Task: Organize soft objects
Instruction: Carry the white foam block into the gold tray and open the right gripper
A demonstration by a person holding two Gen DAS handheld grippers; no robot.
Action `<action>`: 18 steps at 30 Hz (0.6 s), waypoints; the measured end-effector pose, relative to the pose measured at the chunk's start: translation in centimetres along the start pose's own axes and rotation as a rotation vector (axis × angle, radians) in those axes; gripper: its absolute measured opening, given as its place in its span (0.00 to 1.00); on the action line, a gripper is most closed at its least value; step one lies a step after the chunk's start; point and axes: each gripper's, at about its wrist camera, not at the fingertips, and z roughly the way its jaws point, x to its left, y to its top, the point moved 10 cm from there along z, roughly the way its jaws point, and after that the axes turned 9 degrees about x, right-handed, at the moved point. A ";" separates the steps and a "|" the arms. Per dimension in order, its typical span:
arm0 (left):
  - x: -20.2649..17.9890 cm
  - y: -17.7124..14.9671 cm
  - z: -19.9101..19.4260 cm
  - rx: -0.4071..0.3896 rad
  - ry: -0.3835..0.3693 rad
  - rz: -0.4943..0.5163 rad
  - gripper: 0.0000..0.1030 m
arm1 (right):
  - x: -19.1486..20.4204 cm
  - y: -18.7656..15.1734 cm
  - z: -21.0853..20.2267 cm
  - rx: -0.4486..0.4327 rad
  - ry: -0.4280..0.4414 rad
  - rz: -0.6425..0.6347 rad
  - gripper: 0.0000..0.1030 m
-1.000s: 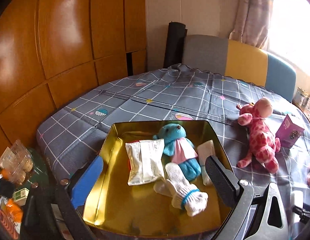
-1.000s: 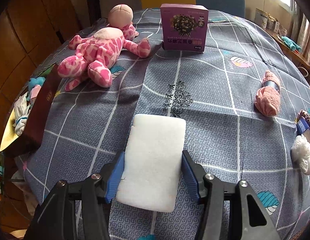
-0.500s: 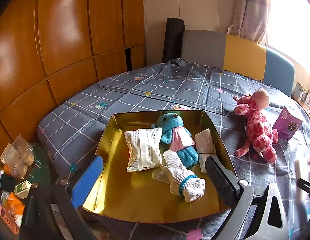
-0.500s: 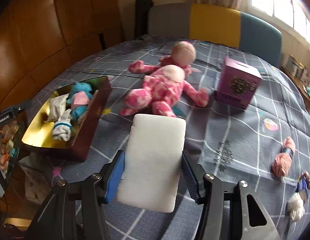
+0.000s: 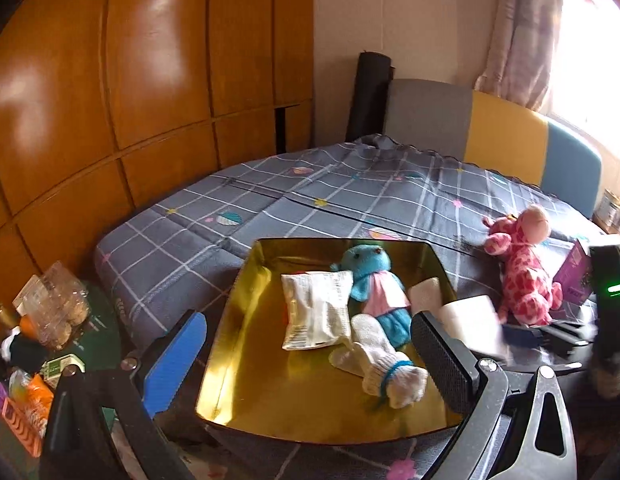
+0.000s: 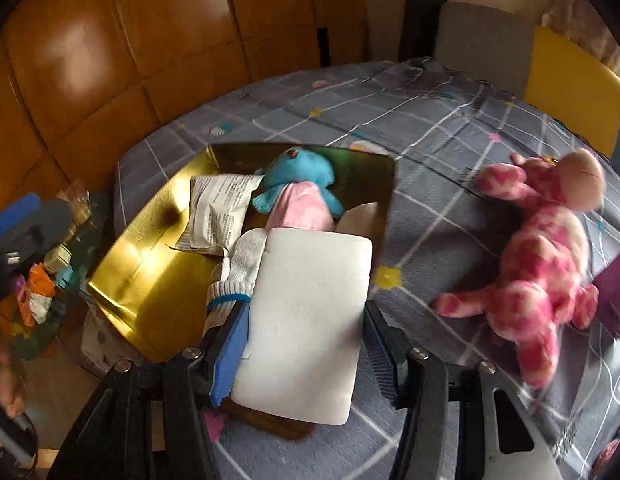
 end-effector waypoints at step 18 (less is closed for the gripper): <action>2.0 -1.5 0.9 0.046 0.022 -0.052 1.00 | 0.4 0.3 2.0 -0.011 -0.036 0.061 0.73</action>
